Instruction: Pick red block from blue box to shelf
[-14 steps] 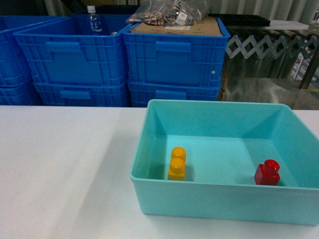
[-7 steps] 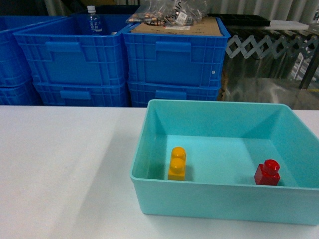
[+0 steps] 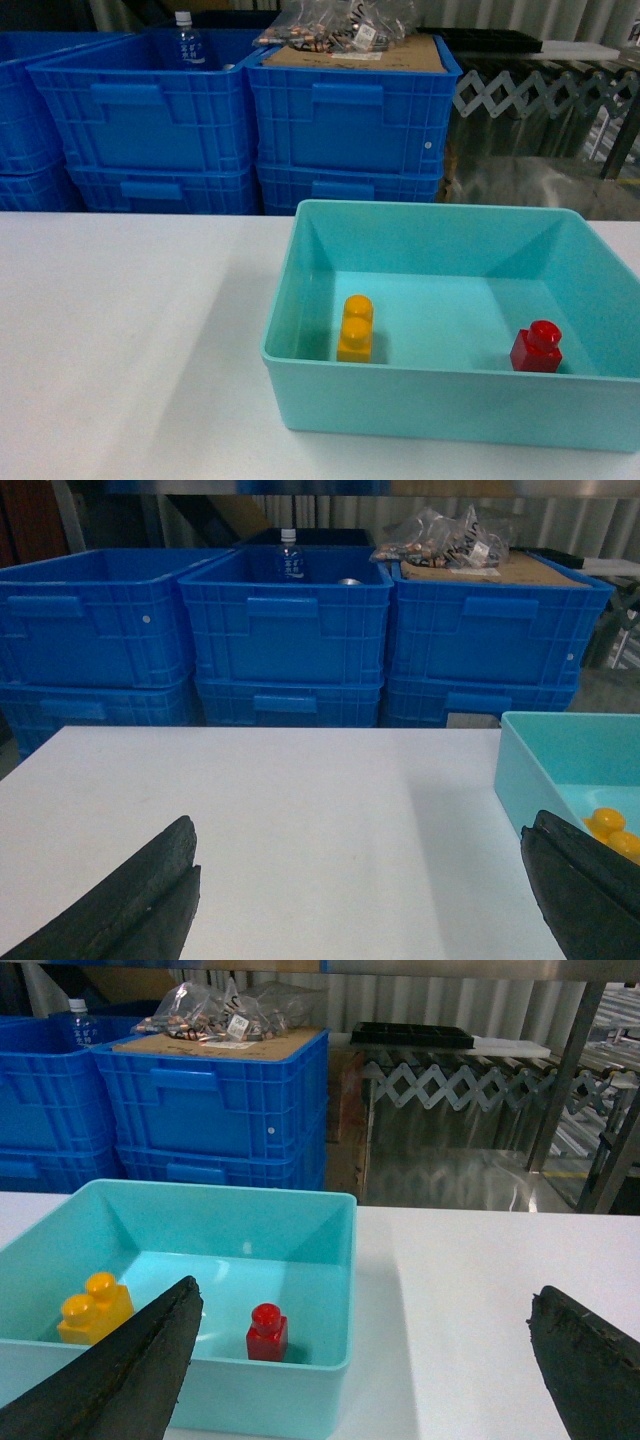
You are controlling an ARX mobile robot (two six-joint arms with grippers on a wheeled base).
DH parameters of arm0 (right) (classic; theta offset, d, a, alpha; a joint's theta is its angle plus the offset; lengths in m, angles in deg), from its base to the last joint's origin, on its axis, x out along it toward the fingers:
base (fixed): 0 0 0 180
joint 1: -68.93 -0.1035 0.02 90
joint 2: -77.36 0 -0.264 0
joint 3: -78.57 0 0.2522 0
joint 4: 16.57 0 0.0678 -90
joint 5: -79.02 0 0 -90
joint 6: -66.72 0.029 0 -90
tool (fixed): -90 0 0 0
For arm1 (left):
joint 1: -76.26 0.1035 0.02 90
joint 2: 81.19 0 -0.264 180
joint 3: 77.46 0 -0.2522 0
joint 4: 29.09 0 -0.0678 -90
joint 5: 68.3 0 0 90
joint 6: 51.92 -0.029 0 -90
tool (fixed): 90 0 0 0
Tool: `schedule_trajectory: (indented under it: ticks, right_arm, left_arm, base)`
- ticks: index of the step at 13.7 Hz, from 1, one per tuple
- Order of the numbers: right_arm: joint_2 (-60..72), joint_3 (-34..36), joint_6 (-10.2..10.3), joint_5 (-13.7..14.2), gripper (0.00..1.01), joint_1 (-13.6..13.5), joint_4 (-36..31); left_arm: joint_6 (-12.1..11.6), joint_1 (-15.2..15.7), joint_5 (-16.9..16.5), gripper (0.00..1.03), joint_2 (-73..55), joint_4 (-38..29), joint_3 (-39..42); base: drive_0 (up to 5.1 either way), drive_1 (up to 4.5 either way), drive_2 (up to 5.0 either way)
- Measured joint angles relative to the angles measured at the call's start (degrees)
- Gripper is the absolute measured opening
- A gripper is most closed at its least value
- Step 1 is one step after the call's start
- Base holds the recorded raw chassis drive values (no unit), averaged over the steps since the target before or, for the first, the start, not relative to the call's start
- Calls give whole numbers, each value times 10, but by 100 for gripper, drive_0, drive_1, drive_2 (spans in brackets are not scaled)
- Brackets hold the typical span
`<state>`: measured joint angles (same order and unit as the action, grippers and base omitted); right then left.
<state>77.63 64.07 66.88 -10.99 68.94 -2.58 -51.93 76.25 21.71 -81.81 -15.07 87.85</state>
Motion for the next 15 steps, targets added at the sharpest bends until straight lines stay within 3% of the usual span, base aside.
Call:
schedule_trajectory:
  ticks: [15]
  right_arm:
    - [0,0,0,0,98,0,0]
  left_arm:
    - [0,0,0,98,0,0,0]
  base:
    - [0,0,0]
